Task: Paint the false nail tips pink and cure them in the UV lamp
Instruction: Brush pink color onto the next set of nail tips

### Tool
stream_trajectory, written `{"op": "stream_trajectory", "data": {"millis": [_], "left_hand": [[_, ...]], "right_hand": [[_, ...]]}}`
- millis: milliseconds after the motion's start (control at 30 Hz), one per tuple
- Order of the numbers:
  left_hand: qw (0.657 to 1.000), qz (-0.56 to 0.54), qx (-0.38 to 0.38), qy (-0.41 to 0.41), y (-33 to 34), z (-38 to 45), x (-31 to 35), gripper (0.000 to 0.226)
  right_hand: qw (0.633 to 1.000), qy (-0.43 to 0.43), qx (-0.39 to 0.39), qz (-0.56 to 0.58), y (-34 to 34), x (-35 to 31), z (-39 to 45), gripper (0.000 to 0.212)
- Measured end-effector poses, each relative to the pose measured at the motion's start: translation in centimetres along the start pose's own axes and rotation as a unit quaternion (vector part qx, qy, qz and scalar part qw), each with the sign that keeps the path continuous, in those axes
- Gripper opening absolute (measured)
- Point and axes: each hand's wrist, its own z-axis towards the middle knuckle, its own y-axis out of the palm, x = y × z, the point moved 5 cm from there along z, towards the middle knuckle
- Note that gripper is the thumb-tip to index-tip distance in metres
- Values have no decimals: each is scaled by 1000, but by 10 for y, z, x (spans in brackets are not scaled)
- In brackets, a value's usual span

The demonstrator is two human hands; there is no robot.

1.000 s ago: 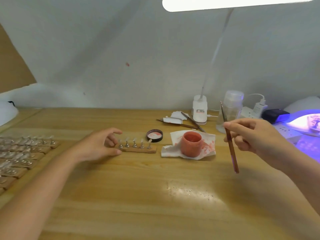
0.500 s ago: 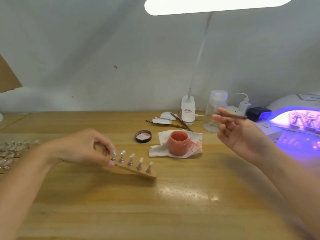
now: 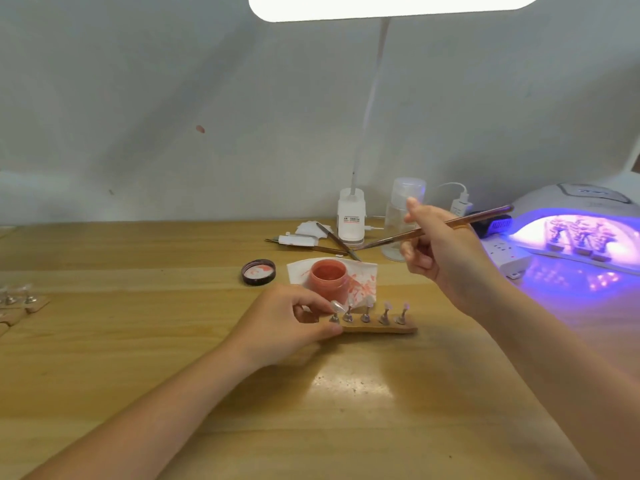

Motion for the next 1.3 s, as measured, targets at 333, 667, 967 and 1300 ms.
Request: {"op": "stream_trajectory", "data": {"millis": [333,667,967,1300], "left_hand": [[1000,23,18,4,6,-2,-7,32],[1000,6,28,-2,5,-2,-9,23],[998,-32,48,-6,3,-2,-8,30],[999,-39,27,-19,5,-4,-4,9]], "right_hand": [[958,-150,-37,-240,39,-10,27,40],[899,-168,-86,-395,64,14,39,47],[937,-167,-7,-305,44,-5,42,43],[971,-49,52,-229,18,16,42,40]]}}
